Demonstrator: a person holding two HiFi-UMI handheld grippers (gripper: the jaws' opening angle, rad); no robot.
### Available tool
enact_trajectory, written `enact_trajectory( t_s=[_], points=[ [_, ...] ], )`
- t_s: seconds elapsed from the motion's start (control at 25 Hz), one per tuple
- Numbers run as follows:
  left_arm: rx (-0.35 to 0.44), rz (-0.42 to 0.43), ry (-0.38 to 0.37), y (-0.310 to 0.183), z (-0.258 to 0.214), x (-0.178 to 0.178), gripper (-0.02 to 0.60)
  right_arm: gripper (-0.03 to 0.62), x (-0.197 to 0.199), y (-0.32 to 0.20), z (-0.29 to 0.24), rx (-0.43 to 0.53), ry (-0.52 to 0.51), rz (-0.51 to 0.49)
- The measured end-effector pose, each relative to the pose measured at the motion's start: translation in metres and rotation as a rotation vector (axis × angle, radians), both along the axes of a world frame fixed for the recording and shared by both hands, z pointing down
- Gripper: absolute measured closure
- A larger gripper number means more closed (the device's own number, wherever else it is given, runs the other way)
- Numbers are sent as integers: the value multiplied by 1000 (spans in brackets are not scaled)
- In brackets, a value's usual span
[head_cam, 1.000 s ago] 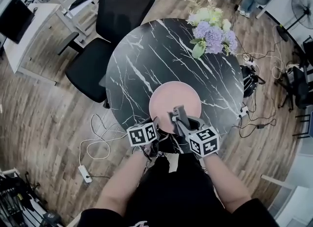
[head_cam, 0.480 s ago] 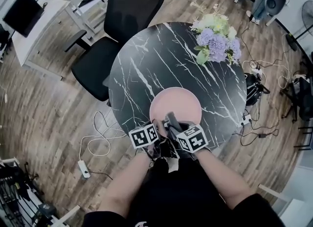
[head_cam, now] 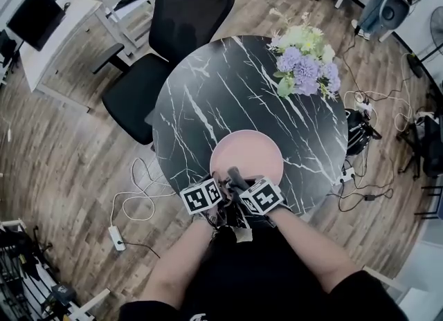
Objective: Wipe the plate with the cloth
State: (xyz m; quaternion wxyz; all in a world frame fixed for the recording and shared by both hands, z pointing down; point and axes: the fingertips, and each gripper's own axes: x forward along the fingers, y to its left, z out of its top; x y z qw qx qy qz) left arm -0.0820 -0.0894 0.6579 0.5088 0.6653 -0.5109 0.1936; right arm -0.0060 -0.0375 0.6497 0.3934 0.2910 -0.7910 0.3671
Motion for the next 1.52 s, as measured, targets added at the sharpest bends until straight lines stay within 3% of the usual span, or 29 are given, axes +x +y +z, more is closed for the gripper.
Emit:
enact_trajectory(
  t_s=[0.28,0.52,1.08,1.52],
  points=[
    [11,-13,-11,-4,-1,1,548,487,5,10,5,1,85,-164],
    [12,-21,0,-3,-1,0,548,487,37,18,2,-5,182,-245],
    [32,16,-7,-4,-1,1,549,487,106,-17,3,27,347,-222],
    [43,87,-23,-5,-4,-1,549,485,128,-59,2,69,376,-159]
  ],
)
